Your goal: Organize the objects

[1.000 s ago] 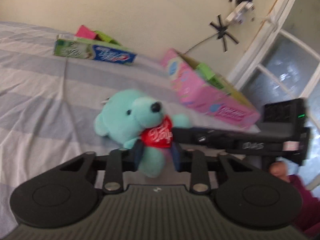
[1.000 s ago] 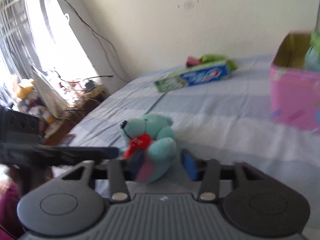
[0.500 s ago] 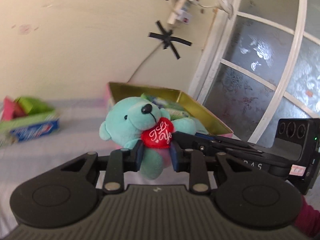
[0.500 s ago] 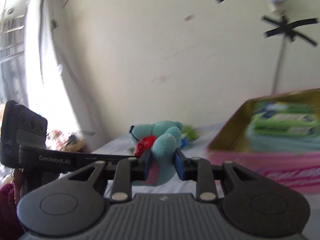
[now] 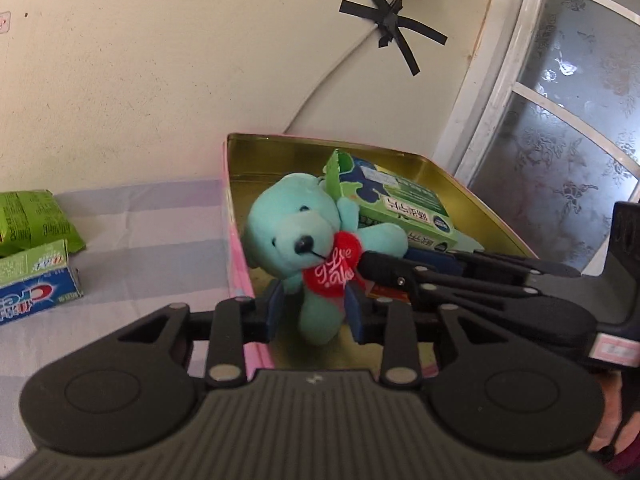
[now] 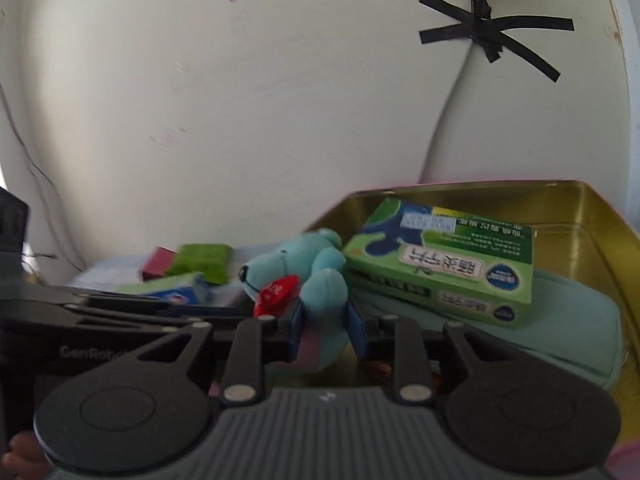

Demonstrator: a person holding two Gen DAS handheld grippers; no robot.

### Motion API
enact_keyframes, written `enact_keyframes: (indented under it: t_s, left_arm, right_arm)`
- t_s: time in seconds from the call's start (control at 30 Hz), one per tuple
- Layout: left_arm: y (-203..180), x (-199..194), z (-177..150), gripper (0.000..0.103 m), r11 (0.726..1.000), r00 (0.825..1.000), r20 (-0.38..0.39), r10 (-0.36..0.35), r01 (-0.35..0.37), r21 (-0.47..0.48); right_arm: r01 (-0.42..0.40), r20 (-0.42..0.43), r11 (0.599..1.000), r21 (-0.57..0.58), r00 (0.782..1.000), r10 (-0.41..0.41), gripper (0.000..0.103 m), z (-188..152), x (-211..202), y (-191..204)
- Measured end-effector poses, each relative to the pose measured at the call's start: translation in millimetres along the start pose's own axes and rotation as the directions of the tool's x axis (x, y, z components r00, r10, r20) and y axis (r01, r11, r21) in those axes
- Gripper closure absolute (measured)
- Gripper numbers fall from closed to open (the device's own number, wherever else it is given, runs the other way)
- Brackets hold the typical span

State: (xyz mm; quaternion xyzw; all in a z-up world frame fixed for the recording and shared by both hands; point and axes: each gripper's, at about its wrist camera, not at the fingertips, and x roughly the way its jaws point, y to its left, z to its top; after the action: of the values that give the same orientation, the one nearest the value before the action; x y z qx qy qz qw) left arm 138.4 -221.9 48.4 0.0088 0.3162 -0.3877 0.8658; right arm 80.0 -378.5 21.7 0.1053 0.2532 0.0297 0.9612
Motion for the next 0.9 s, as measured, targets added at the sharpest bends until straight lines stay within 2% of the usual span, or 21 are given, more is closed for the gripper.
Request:
enact_keyframes:
  t_s: [0.07, 0.1, 0.13, 0.23, 0.33, 0.4, 0.5, 0.6, 0.7, 0.77, 0.83, 0.9]
  left_arm:
    - [-3.8, -4.9, -0.6, 0.053, 1.0, 1.0, 0.011, -0.001, 0.001, -0.002]
    - [-6.3, -8.9, -2.2, 0.052, 1.0, 1.0, 0.021, -0.005, 0.005, 0.007]
    - [-10.4, -11.3, -2.9, 0.052, 1.0, 1.0, 0.029, -0.008, 0.007, 0.022]
    - [-16.7, -27.0, -10.2, 0.051, 0.998, 0.998, 0.055, 0.011, -0.014, 0.058]
    - [-15.2, -49.1, -18.6, 0.051, 0.998, 0.996, 0.083, 0.006, -0.01, 0.057]
    - [-12.3, -65.7, -25.1, 0.05, 0.998, 0.994, 0.111, 0.018, -0.024, 0.058]
    - [-3.9, -86.5, -37.1, 0.048, 0.995, 0.988, 0.139, 0.07, -0.079, 0.061]
    - [13.2, -104.9, -53.9, 0.048, 0.987, 0.979, 0.15, 0.138, -0.148, 0.06]
    - [39.2, -118.4, -69.5, 0.048, 0.972, 0.965, 0.139, 0.223, -0.23, 0.04]
    - [62.6, -127.4, -80.0, 0.048, 0.956, 0.949, 0.128, 0.289, -0.292, 0.01]
    - [89.5, -135.5, -86.7, 0.048, 0.933, 0.926, 0.114, 0.361, -0.359, -0.034]
    - [116.2, -143.9, -90.6, 0.048, 0.9, 0.893, 0.114, 0.435, -0.428, -0.083]
  right_arm:
    - [0.083, -0.011, 0.996, -0.013, 0.996, -0.084, 0.076, 3.2, 11.5, -2.5]
    - [0.083, -0.015, 0.996, 0.014, 0.996, -0.083, 0.075, 2.3, 12.6, -7.1]
    - [0.063, -0.011, 0.997, 0.049, 0.998, -0.062, 0.075, -0.2, 10.0, -11.3]
    - [0.007, 0.044, 0.995, 0.104, 0.999, -0.012, 0.061, -7.1, -7.8, -18.4]
    - [0.019, 0.106, 0.995, 0.103, 0.994, -0.03, 0.061, -12.6, -29.8, -13.2]
    - [-0.003, 0.14, 0.992, 0.129, 0.99, -0.015, 0.061, -15.7, -44.4, -10.4]
    - [-0.025, 0.178, 0.989, 0.147, 0.984, -0.001, 0.061, -19.8, -61.8, -0.5]
    - [-0.054, 0.176, 0.988, 0.142, 0.984, 0.029, 0.06, -23.7, -70.8, 17.9]
    - [-0.116, 0.166, 0.985, 0.125, 0.982, 0.094, 0.06, -29.9, -75.0, 39.3]
    - [-0.148, 0.147, 0.984, 0.095, 0.98, 0.134, 0.06, -33.4, -72.9, 59.2]
    - [-0.169, 0.116, 0.984, 0.053, 0.98, 0.162, 0.06, -36.5, -65.4, 81.0]
    - [-0.184, 0.074, 0.983, 0.019, 0.98, 0.183, 0.06, -39.1, -54.7, 102.1]
